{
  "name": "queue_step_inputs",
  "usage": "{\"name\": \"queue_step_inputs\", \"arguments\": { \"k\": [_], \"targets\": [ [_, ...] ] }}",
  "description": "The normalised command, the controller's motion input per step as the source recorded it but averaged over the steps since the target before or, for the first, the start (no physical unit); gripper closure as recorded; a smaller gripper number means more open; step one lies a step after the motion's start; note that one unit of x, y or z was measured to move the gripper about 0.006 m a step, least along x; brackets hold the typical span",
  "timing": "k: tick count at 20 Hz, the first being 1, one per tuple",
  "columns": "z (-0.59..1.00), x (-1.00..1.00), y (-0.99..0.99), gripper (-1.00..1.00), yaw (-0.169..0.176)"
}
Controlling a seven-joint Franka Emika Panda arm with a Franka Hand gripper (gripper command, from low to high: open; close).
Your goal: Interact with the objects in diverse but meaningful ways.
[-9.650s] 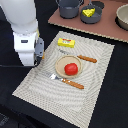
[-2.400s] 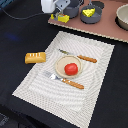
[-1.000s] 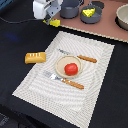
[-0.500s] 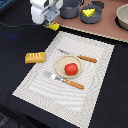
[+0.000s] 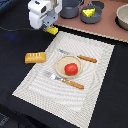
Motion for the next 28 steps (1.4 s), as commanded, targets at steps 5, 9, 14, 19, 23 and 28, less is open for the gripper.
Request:
{"name": "queue_step_inputs", "arguments": {
  "k": [5, 9, 14, 19, 23, 28],
  "targets": [
    [-0.35, -0.18, -0.20, 1.00, 0.000],
    [-0.33, -0.17, -0.18, -1.00, 0.000],
    [-0.23, -0.15, -0.15, -1.00, 0.000],
    [0.40, -0.02, 0.03, -1.00, 0.000],
    [1.00, 0.17, 0.21, -1.00, 0.000],
    [0.95, 0.34, -0.05, -1.00, 0.000]
  ]
}}
